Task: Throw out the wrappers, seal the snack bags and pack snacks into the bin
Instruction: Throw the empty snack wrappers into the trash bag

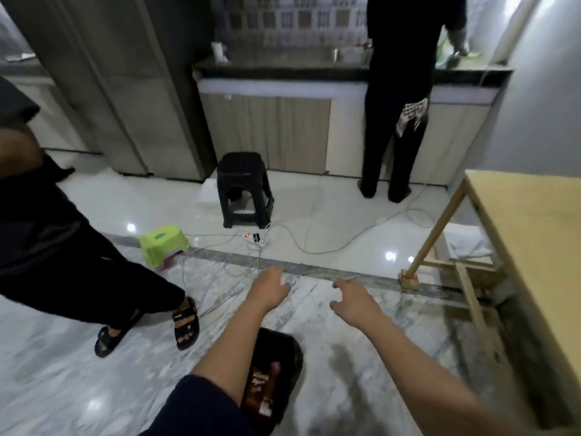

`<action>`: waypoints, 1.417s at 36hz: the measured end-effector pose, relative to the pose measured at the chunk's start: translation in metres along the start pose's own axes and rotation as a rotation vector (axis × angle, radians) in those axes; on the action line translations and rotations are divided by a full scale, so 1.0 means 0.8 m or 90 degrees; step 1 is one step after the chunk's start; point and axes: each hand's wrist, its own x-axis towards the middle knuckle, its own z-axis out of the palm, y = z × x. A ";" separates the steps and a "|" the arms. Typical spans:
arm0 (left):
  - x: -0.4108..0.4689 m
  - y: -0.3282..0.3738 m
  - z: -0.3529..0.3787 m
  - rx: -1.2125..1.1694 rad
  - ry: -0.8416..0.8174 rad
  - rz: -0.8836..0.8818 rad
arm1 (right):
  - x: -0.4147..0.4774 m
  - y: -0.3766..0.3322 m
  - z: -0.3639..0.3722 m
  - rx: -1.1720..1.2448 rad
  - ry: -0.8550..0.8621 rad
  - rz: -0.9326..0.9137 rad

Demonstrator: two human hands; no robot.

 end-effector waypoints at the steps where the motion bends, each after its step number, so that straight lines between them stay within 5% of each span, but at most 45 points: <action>1: 0.001 0.021 -0.003 0.008 -0.001 0.023 | -0.011 0.007 -0.015 0.008 0.020 0.014; 9: -0.014 0.157 0.022 0.086 -0.087 0.254 | -0.131 0.074 -0.087 0.108 0.225 0.192; 18: -0.127 0.284 0.137 0.061 -0.272 0.513 | -0.379 0.147 -0.060 0.137 0.367 0.425; 34: -0.617 0.376 0.400 0.210 -0.593 0.951 | -0.895 0.178 0.121 0.270 0.623 0.874; 43: -0.870 0.359 0.515 0.201 -0.718 1.012 | -1.130 0.208 0.252 0.356 0.714 0.988; 51: -0.987 0.344 0.613 0.245 -0.690 0.997 | -1.234 0.267 0.339 0.427 0.708 1.099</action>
